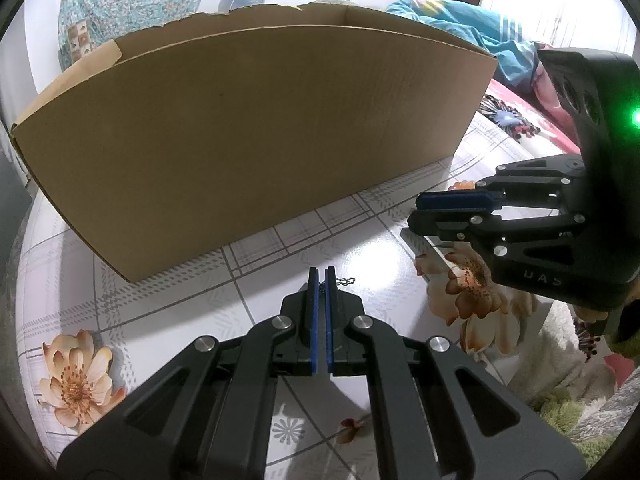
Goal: Organize jewelry
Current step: 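Lift the gold charm with the left gripper over the box, then lower the charm into the box and open the left gripper, then move the left gripper back to the gold ring charm on the table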
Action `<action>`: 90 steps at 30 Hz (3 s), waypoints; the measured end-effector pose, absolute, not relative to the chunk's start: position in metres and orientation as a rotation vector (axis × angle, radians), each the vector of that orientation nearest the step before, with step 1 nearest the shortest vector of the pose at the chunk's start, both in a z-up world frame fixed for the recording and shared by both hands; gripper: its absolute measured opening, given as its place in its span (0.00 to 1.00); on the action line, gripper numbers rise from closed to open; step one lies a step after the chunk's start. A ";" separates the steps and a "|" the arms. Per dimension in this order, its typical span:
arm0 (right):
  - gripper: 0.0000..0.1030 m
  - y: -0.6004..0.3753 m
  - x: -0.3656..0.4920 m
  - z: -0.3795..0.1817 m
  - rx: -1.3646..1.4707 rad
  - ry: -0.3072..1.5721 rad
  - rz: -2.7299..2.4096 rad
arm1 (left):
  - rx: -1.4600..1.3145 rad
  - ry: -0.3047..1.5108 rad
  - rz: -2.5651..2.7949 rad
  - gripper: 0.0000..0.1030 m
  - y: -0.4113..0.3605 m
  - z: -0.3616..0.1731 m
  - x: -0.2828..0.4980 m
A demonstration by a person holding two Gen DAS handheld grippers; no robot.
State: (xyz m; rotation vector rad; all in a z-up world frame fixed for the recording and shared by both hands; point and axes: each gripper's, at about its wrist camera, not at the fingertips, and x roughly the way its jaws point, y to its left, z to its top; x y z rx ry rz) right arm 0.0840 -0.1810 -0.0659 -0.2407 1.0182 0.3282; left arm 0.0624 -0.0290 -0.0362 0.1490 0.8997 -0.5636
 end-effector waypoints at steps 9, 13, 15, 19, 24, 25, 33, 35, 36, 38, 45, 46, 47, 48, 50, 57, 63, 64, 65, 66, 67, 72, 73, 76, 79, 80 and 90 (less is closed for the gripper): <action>0.12 -0.184 0.086 -0.066 -0.214 1.028 0.334 | 0.149 0.899 -0.562 0.02 -0.028 -0.036 0.063; 0.12 -0.187 0.084 -0.065 -0.205 1.028 0.336 | 0.148 0.898 -0.563 0.02 -0.027 -0.036 0.063; 0.12 -0.189 0.083 -0.062 -0.196 1.024 0.338 | 0.147 0.896 -0.562 0.02 -0.026 -0.035 0.063; 0.12 -0.191 0.078 -0.052 -0.184 0.998 0.339 | 0.142 0.868 -0.569 0.02 -0.025 -0.024 0.059; 0.12 -0.195 0.067 -0.025 -0.156 0.923 0.358 | 0.123 0.804 -0.596 0.02 -0.023 0.006 0.050; 0.12 -0.195 0.064 -0.016 -0.154 0.900 0.364 | 0.122 0.780 -0.605 0.02 -0.022 0.017 0.047; 0.12 -0.207 0.070 0.066 -0.130 0.702 0.420 | 0.113 0.618 -0.667 0.02 -0.021 0.102 0.053; 0.12 -0.213 0.085 0.081 -0.089 0.696 0.453 | 0.118 0.612 -0.668 0.02 -0.023 0.116 0.068; 0.12 -0.214 0.093 0.084 -0.075 0.707 0.469 | 0.119 0.616 -0.664 0.02 -0.024 0.118 0.073; 0.12 -0.216 0.118 0.085 -0.045 0.757 0.487 | 0.117 0.660 -0.653 0.02 -0.029 0.120 0.098; 0.12 -0.214 0.195 0.053 -0.057 0.957 0.466 | 0.054 0.935 -0.644 0.02 -0.048 0.091 0.198; 0.12 -0.214 0.204 0.048 -0.064 0.976 0.454 | 0.051 0.965 -0.645 0.02 -0.052 0.087 0.209; 0.12 -0.214 0.209 0.044 -0.074 0.987 0.447 | 0.051 0.983 -0.645 0.02 -0.055 0.083 0.215; 0.12 -0.213 0.216 0.041 -0.087 0.999 0.445 | 0.057 1.006 -0.634 0.02 -0.060 0.078 0.224; 0.13 -0.215 0.226 0.037 -0.091 1.006 0.434 | 0.073 1.033 -0.622 0.02 -0.066 0.071 0.233; 0.14 -0.224 0.238 0.038 -0.097 0.986 0.407 | 0.067 1.039 -0.579 0.08 -0.077 0.062 0.249; 0.14 -0.233 0.239 0.041 -0.076 0.968 0.397 | 0.081 1.007 -0.569 0.09 -0.079 0.066 0.247; 0.14 -0.235 0.238 0.042 -0.072 0.963 0.396 | 0.087 0.998 -0.564 0.09 -0.079 0.067 0.246; 0.14 -0.236 0.237 0.044 -0.068 0.958 0.396 | 0.093 0.986 -0.559 0.09 -0.079 0.070 0.244; 0.14 -0.237 0.235 0.046 -0.066 0.954 0.395 | 0.095 0.977 -0.558 0.09 -0.078 0.072 0.243; 0.14 -0.238 0.233 0.048 -0.063 0.947 0.393 | 0.093 0.968 -0.559 0.09 -0.078 0.075 0.241; 0.14 -0.247 0.207 0.070 -0.050 0.867 0.384 | 0.090 0.896 -0.569 0.09 -0.068 0.093 0.222; 0.14 -0.249 0.200 0.075 -0.047 0.847 0.386 | 0.093 0.877 -0.575 0.09 -0.066 0.097 0.214; 0.14 -0.258 0.162 0.094 -0.038 0.760 0.392 | 0.091 0.805 -0.609 0.09 -0.054 0.111 0.180; 0.19 -0.268 0.123 0.103 -0.017 0.704 0.397 | 0.093 0.730 -0.647 0.13 -0.039 0.119 0.138; 0.21 -0.272 0.108 0.103 -0.007 0.688 0.395 | 0.092 0.710 -0.664 0.16 -0.033 0.119 0.119; 0.26 -0.267 0.041 0.036 0.061 0.846 0.368 | 0.094 0.843 -0.641 0.35 -0.028 0.065 0.044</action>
